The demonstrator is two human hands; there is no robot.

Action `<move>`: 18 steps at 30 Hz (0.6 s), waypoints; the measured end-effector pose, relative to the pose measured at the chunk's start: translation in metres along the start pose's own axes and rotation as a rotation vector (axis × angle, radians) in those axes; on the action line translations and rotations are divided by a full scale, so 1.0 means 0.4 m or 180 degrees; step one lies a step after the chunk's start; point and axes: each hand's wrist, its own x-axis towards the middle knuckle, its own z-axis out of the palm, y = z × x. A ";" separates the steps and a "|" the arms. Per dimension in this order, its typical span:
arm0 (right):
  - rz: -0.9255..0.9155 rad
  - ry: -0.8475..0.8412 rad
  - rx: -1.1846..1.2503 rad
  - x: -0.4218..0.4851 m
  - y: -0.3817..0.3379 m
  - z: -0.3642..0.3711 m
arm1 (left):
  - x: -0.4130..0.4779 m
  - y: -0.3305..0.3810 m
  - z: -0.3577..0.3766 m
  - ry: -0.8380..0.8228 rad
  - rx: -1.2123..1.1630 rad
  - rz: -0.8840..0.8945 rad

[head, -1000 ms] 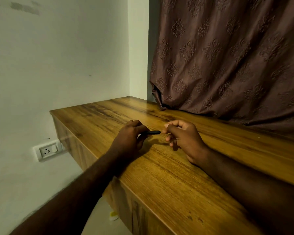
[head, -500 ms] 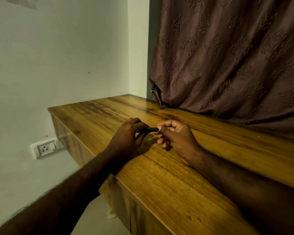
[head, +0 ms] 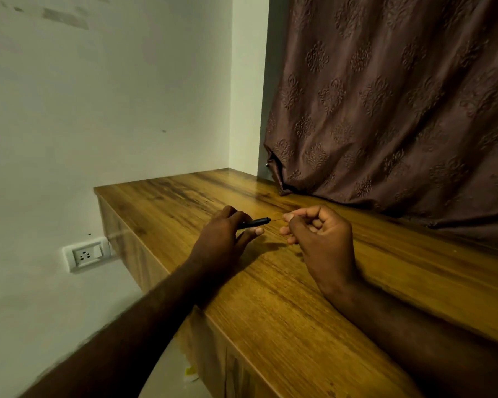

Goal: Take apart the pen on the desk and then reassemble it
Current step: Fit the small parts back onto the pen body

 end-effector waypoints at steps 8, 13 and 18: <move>0.0175 0.0046 0.0338 0.004 -0.008 -0.001 | -0.002 0.003 -0.004 0.0055 -0.0005 0.0244; 0.0191 0.0030 0.0389 0.005 -0.009 -0.003 | -0.002 0.002 -0.003 0.0106 -0.0082 0.0317; 0.0185 -0.0036 0.0393 0.006 -0.003 -0.003 | -0.001 0.003 -0.001 0.0104 -0.0019 0.0340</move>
